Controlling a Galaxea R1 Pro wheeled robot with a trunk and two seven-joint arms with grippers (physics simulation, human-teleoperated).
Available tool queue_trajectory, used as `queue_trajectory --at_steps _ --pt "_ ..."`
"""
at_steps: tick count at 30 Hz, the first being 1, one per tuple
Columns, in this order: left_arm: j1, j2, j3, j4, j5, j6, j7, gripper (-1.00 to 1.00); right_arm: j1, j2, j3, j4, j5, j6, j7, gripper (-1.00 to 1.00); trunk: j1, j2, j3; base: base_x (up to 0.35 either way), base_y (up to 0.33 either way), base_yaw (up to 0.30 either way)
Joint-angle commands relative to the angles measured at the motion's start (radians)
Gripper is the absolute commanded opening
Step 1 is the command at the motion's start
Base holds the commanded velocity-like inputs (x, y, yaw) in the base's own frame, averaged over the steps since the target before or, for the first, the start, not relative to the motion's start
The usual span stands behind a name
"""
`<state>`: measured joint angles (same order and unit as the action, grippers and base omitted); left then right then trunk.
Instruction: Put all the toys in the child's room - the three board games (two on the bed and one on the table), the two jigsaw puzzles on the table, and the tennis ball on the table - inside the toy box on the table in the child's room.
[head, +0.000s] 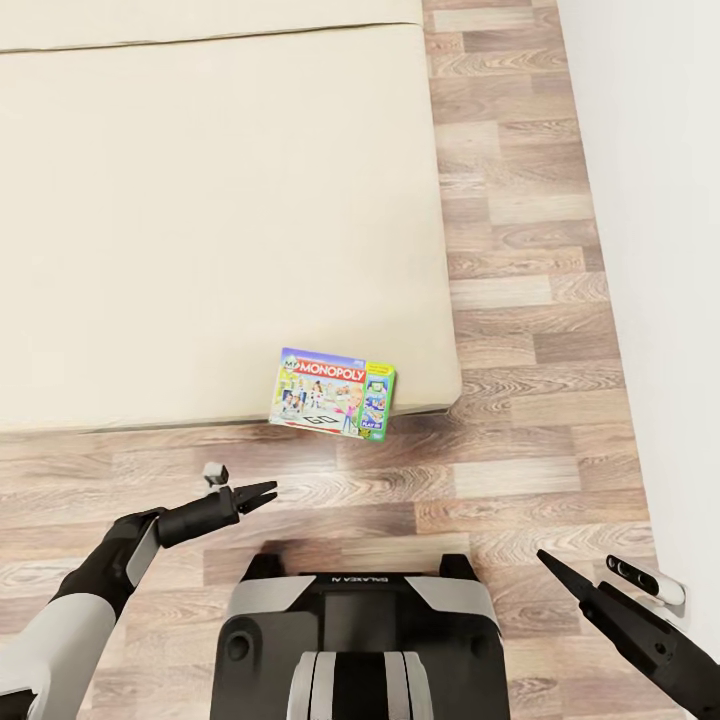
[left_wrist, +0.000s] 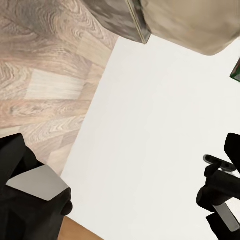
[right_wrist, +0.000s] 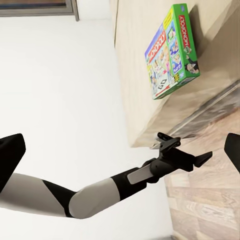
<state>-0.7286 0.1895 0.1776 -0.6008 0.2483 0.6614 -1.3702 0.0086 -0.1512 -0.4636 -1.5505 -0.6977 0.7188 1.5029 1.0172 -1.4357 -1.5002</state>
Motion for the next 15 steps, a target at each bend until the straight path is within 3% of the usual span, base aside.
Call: queue_trajectory --at_steps 1,6,15 --pt "0.0 0.0 0.0 0.0 0.002 0.01 -0.003 1.0 0.0 0.0 0.0 0.0 -0.004 0.01 0.0 1.0 0.0 0.0 0.0 0.0 0.0 0.0" --pt "0.0 0.001 -0.001 0.0 0.0 0.008 -0.043 1.0 0.001 0.0 0.0 0.0 -0.002 0.009 0.0 1.0 0.0 0.0 0.0 0.0 0.0 0.0" --pt "0.001 0.031 -0.008 -0.005 -0.008 -0.001 -0.199 1.0 0.001 -0.001 0.0 0.001 -0.001 0.008 0.0 1.0 0.0 0.0 0.0 0.0 0.0 0.0"
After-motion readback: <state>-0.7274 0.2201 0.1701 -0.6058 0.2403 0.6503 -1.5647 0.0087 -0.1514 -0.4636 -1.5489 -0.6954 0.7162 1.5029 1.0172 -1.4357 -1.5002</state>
